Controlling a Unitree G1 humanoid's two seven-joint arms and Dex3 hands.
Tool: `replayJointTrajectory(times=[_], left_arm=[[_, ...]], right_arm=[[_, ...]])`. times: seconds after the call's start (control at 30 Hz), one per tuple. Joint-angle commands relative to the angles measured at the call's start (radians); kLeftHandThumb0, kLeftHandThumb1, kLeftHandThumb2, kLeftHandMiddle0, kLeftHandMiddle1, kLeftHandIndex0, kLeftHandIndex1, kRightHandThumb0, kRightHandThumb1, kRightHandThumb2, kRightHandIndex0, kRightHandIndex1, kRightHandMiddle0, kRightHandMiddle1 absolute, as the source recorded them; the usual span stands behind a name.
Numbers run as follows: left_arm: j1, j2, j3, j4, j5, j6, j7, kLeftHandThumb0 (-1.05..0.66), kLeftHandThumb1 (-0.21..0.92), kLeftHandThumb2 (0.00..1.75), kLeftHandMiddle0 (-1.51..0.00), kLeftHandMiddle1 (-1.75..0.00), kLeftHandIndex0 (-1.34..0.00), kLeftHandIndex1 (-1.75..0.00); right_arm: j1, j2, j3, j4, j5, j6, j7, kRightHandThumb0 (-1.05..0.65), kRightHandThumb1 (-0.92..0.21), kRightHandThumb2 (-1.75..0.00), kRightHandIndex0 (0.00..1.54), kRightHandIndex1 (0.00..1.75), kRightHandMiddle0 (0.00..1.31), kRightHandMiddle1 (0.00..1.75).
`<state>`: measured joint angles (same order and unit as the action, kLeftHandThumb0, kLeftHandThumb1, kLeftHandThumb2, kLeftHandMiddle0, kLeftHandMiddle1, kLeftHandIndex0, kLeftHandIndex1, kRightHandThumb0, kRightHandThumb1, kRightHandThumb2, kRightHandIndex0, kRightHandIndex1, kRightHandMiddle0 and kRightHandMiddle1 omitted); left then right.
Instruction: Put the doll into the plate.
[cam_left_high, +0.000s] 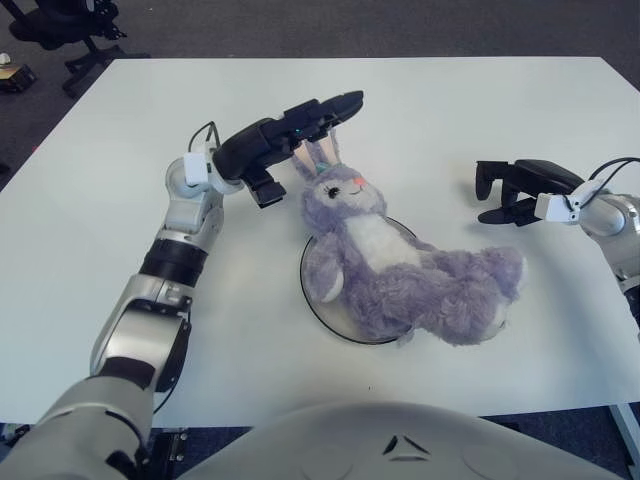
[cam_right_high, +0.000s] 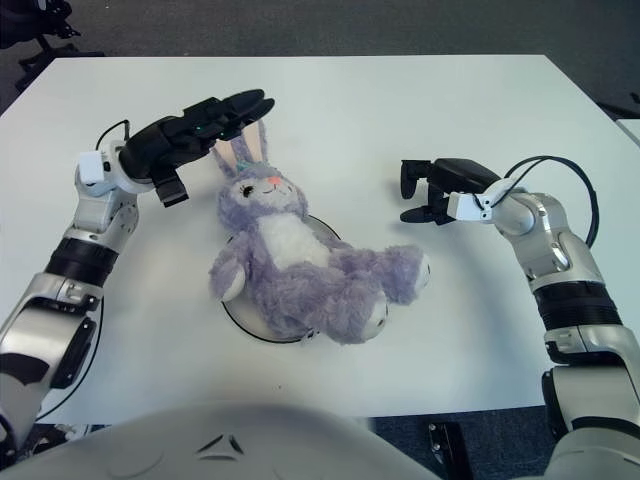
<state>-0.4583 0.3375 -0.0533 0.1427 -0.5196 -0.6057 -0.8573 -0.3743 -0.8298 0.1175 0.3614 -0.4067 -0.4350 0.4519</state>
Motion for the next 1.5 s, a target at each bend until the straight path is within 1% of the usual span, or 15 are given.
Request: replayJointTrajectory(times=[0.0,0.13,0.3,0.4,0.63,0.83,0.9,0.97,1.0,1.07,1.17,1.23,1.3,1.37,1.47], left_arm=[[0.004,-0.02,0.023,-0.04,0.057,0.04,0.074,-0.98,0.92,0.82,-0.13,-0.03,-0.22,-0.08],[0.001,-0.031,0.036,-0.056,0.093,0.053,0.108,-0.97,0.92,0.84,-0.14,-0.02,-0.23,-0.08],[0.005,-0.046,0.072,-0.056,0.166,-0.033,0.153,-0.94,0.92,0.85,-0.16,-0.02,-0.24,-0.07],[0.005,-0.051,0.077,-0.052,0.181,-0.048,0.162,-0.94,0.92,0.86,-0.16,-0.02,-0.24,-0.07],[-0.005,-0.139,0.123,0.007,0.294,-0.251,0.281,-0.92,0.92,0.87,-0.21,-0.03,-0.25,-0.07],[-0.028,-0.179,0.142,0.093,0.368,-0.378,0.359,-0.91,0.92,0.87,-0.28,-0.03,-0.27,-0.06],[-0.081,-0.16,0.164,0.184,0.389,-0.384,0.387,-0.91,0.92,0.88,-0.3,-0.02,-0.27,-0.05],[-0.151,-0.107,0.181,0.31,0.287,-0.257,0.326,-0.94,0.92,0.93,-0.3,-0.02,-0.28,-0.05],[-0.199,-0.076,0.205,0.397,0.206,-0.157,0.252,-0.94,0.92,0.95,-0.3,-0.01,-0.28,-0.05],[-0.257,-0.038,0.24,0.509,0.103,-0.008,0.138,-0.99,0.92,1.03,-0.3,-0.01,-0.28,-0.05],[-0.267,-0.018,0.261,0.546,0.042,0.12,0.066,-1.03,0.92,1.09,-0.28,0.0,-0.27,-0.04],[-0.249,-0.021,0.264,0.53,0.036,0.144,0.075,-1.04,0.92,1.09,-0.3,-0.01,-0.26,-0.03],[-0.219,-0.045,0.268,0.509,0.065,0.11,0.142,-1.03,0.92,1.06,-0.35,-0.02,-0.26,-0.03],[-0.19,-0.078,0.277,0.494,0.11,0.065,0.228,-1.02,0.92,1.04,-0.41,-0.03,-0.27,-0.03],[-0.149,-0.137,0.294,0.479,0.175,0.057,0.403,-0.99,0.92,1.0,-0.56,-0.04,-0.34,-0.04]], right_arm=[[-0.001,0.001,0.02,0.018,-0.008,0.002,0.014,-0.35,-0.92,-0.42,0.79,1.01,0.3,1.63],[-0.004,0.002,0.021,0.021,-0.009,0.002,0.014,-0.35,-0.92,-0.42,0.79,1.01,0.3,1.63],[-0.008,0.002,0.026,0.018,-0.01,0.01,0.02,-0.35,-0.92,-0.42,0.78,1.02,0.3,1.63],[-0.009,0.002,0.027,0.018,-0.01,0.011,0.021,-0.35,-0.92,-0.42,0.78,1.02,0.3,1.63],[-0.015,0.002,0.031,0.011,-0.01,0.031,0.033,-0.35,-0.92,-0.42,0.77,1.03,0.29,1.63],[-0.014,0.003,0.032,0.01,-0.01,0.037,0.033,-0.35,-0.92,-0.43,0.77,1.03,0.29,1.64],[-0.014,0.003,0.032,0.01,-0.01,0.037,0.032,-0.35,-0.92,-0.43,0.77,1.03,0.29,1.64],[-0.013,0.003,0.032,0.011,-0.01,0.036,0.029,-0.35,-0.92,-0.43,0.76,1.04,0.29,1.64],[-0.012,0.004,0.032,0.012,-0.011,0.035,0.026,-0.35,-0.92,-0.43,0.76,1.04,0.29,1.64],[-0.012,0.005,0.031,0.014,-0.012,0.034,0.021,-0.35,-0.92,-0.43,0.76,1.04,0.29,1.64],[-0.01,0.008,0.03,0.017,-0.015,0.033,0.011,-0.35,-0.92,-0.43,0.76,1.04,0.29,1.64],[-0.009,0.011,0.028,0.018,-0.017,0.033,0.0,-0.35,-0.92,-0.43,0.76,1.04,0.29,1.64],[-0.006,0.016,0.024,0.017,-0.018,0.036,-0.017,-0.35,-0.92,-0.43,0.75,1.06,0.28,1.65],[-0.003,0.022,0.019,0.016,-0.018,0.038,-0.038,-0.35,-0.92,-0.43,0.74,1.06,0.28,1.64],[0.005,0.047,0.003,0.019,-0.018,0.038,-0.109,-0.35,-0.92,-0.42,0.75,1.06,0.29,1.63]])
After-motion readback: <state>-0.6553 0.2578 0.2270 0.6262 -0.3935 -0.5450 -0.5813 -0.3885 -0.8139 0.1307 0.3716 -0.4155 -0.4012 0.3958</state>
